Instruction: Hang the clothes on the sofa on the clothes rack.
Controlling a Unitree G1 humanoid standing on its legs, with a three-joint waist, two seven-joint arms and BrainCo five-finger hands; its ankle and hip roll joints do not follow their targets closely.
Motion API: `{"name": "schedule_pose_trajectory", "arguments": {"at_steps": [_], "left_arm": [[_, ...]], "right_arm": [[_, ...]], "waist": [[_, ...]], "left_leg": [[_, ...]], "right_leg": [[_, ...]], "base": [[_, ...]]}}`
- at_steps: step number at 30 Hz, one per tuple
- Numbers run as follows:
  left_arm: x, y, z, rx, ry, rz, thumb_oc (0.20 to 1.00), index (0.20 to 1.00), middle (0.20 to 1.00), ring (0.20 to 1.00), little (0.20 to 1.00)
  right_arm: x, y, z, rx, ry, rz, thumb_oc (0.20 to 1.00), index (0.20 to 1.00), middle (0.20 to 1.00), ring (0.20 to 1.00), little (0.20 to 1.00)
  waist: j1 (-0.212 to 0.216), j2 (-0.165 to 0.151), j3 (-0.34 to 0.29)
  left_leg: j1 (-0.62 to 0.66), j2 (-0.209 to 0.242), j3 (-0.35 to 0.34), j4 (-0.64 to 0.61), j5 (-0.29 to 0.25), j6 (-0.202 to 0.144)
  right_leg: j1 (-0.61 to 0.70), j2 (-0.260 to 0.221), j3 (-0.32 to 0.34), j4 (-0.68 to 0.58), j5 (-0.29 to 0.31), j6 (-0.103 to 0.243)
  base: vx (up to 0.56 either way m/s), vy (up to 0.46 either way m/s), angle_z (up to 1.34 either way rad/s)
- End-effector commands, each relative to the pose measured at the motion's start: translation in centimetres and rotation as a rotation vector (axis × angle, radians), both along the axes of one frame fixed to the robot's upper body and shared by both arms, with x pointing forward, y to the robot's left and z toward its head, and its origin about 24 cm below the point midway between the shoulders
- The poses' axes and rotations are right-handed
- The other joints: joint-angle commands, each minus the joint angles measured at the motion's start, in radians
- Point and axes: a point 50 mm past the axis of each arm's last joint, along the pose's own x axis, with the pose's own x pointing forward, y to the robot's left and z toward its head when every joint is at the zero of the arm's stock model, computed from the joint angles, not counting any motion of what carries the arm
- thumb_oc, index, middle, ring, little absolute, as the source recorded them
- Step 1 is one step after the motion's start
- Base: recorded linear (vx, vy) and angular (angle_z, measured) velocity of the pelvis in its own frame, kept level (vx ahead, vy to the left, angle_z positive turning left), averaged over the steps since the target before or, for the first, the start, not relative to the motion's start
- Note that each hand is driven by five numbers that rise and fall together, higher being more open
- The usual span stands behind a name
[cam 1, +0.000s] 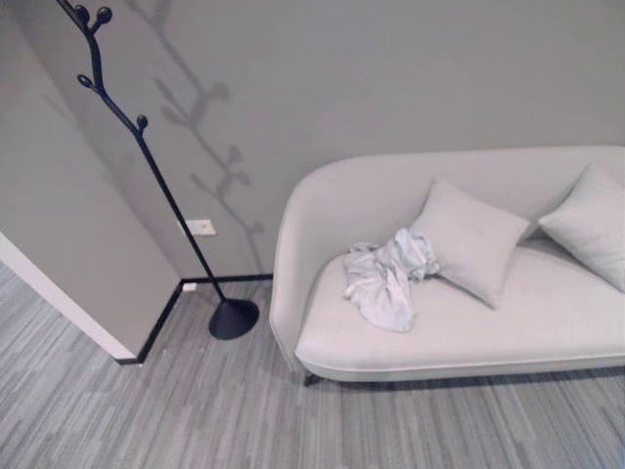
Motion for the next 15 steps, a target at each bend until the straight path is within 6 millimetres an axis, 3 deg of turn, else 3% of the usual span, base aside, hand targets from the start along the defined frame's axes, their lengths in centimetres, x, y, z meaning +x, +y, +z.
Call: {"name": "schedule_pose_trajectory", "arguments": {"at_steps": [1,7,9,11,13,14,15], "left_arm": [[1.3,-0.8,-0.1,-0.026,-0.025,-0.017,1.0,1.0,1.0,1.0,1.0],[1.5,-0.8,-0.1,-0.023,-0.027,-0.035,1.0,1.0,1.0,1.0,1.0],[2.6,-1.3,0.0,-0.034,-0.047,-0.099,1.0,1.0,1.0,1.0,1.0],[3.3,-1.5,0.0,-0.037,-0.075,-0.062,1.0,1.0,1.0,1.0,1.0],[3.6,-1.7,0.0,-0.037,-0.096,-0.014,1.0,1.0,1.0,1.0,1.0],[3.5,-1.6,0.0,-0.037,-0.096,0.003,1.0,1.0,1.0,1.0,1.0],[3.6,-1.5,0.1,-0.031,-0.099,0.014,1.0,1.0,1.0,1.0,1.0]], "right_arm": [[1.6,1.1,-0.1,0.019,-0.021,0.025,1.0,1.0,1.0,1.0,1.0],[1.7,1.2,-0.1,0.024,-0.025,0.022,1.0,1.0,1.0,1.0,1.0],[2.3,0.9,0.0,0.007,-0.03,0.022,1.0,1.0,1.0,1.0,1.0],[3.3,0.8,0.1,-0.001,-0.046,0.048,1.0,1.0,1.0,1.0,1.0],[3.7,0.8,0.1,0.002,-0.051,0.086,1.0,1.0,1.0,1.0,1.0],[3.7,0.6,0.2,-0.003,-0.049,0.096,1.0,1.0,1.0,1.0,1.0],[3.6,0.5,0.2,-0.007,-0.042,0.1,1.0,1.0,1.0,1.0,1.0]], "waist": [[-0.009,-0.044,0.018],[-0.008,-0.048,0.035],[-0.006,-0.057,0.077],[0.0,-0.052,0.101],[0.005,-0.062,0.102],[0.008,-0.057,0.102],[0.01,-0.052,0.103]], "left_leg": [[0.085,0.041,-0.043,-0.059,-0.067,-0.031],[0.072,0.043,-0.042,-0.031,-0.071,-0.035],[-0.036,0.009,-0.04,0.17,-0.109,-0.047],[-0.126,0.0,-0.056,0.289,-0.092,-0.062],[-0.151,0.046,-0.048,0.189,-0.069,-0.063],[-0.179,0.086,-0.074,0.07,0.011,-0.069],[-0.198,0.102,-0.094,-0.001,0.043,-0.076]], "right_leg": [[0.141,-0.057,0.023,-0.312,0.178,0.12],[0.14,-0.056,0.03,-0.312,0.174,0.115],[0.14,-0.066,0.035,-0.312,0.171,0.106],[0.134,-0.068,0.033,-0.312,0.168,0.101],[0.133,-0.089,0.026,-0.312,0.157,0.109],[0.128,-0.09,0.027,-0.312,0.141,0.111],[0.13,-0.091,0.033,-0.312,0.126,0.11]], "base": [[0.0,0.0,0.0],[0.0,0.0,0.0],[-0.1,-0.002,0.06],[-0.05,0.071,0.05],[0.15,0.14,0.15],[0.2,0.159,0.19],[0.26,0.255,0.17]]}}
